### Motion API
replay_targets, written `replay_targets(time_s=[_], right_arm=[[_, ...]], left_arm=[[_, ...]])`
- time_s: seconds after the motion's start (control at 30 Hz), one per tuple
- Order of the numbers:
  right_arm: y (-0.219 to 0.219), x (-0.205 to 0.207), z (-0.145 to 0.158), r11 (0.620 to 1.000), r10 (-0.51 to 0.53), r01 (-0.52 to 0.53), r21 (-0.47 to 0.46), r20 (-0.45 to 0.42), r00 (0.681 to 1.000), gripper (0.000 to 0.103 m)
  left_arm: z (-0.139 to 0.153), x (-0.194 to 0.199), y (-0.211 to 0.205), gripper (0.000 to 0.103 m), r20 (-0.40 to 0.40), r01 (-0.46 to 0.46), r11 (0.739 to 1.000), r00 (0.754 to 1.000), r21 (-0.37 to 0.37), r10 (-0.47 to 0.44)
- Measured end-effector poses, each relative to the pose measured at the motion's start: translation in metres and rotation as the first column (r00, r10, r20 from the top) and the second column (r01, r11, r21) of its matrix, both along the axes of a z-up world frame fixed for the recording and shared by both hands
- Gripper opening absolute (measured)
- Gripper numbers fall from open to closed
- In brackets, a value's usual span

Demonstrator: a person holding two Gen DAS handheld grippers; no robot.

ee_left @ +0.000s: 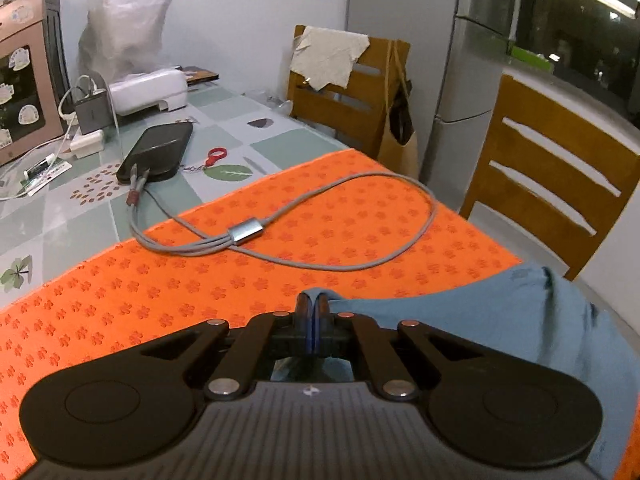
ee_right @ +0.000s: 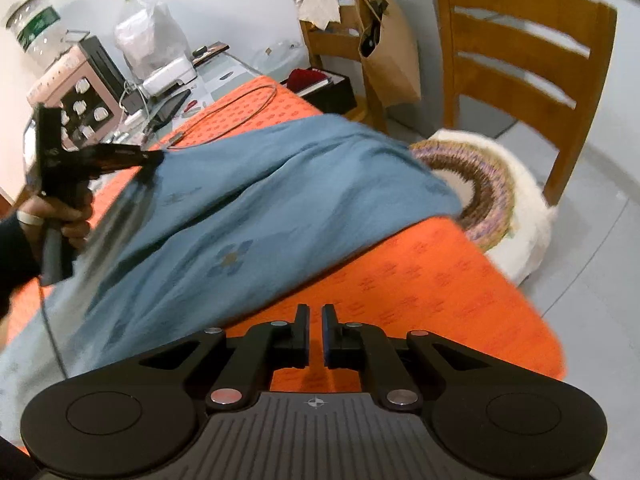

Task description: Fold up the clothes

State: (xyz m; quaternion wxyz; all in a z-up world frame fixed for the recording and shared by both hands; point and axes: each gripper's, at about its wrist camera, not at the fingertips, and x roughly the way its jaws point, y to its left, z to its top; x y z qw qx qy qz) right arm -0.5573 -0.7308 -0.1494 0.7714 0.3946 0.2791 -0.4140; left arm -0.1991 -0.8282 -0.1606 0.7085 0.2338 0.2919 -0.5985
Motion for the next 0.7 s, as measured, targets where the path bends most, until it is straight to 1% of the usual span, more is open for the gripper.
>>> replay_targets(time_s=[0.07,0.13,0.17,0.23,0.3,0.4,0.47,0.6,0.7], right_arm=[[-0.001,0.004,-0.003,1.0,-0.021,0.02,0.022,0.058,0.998,0.015],[-0.005,0.007,-0.011,0.997,-0.06,0.052,0.062,0.122,0.991,0.025],[-0.008,0.009,-0.015,0.994,-0.08,0.068,0.085,0.153,0.985,0.025],[-0.011,0.01,-0.024,0.984,-0.133,0.102,0.148,0.218,0.967,0.026],[-0.012,0.01,-0.033,0.969,-0.187,0.13,0.212,0.275,0.943,0.035],[-0.009,0.007,-0.047,0.942,-0.263,0.164,0.293,0.339,0.903,0.037],[-0.006,0.005,-0.053,0.928,-0.309,0.189,0.321,0.377,0.873,0.038],[-0.009,0.004,-0.058,0.912,-0.37,0.237,0.336,0.421,0.828,0.037],[-0.012,0.002,-0.063,0.891,-0.421,0.268,0.366,0.449,0.788,0.036]], left_arm=[[-0.006,0.0,-0.003,0.002,0.005,0.0,1.0,1.0,0.025,0.0],[-0.012,-0.001,-0.006,0.002,0.019,0.009,0.999,1.0,0.047,-0.01],[-0.014,-0.001,-0.007,0.002,0.022,0.013,0.998,1.0,0.055,-0.015],[-0.018,-0.002,-0.008,0.003,0.027,0.021,0.997,0.999,0.07,-0.023],[-0.02,-0.001,-0.008,0.003,0.026,0.027,0.997,0.999,0.077,-0.029],[-0.021,0.0,-0.008,0.005,0.029,0.033,0.996,0.999,0.079,-0.035],[-0.021,0.0,-0.009,0.006,0.026,0.033,0.996,0.999,0.081,-0.035],[-0.02,0.003,-0.009,0.007,0.006,0.029,0.996,1.0,0.082,-0.029],[-0.02,0.004,-0.01,0.007,0.002,0.029,0.996,1.0,0.084,-0.029]])
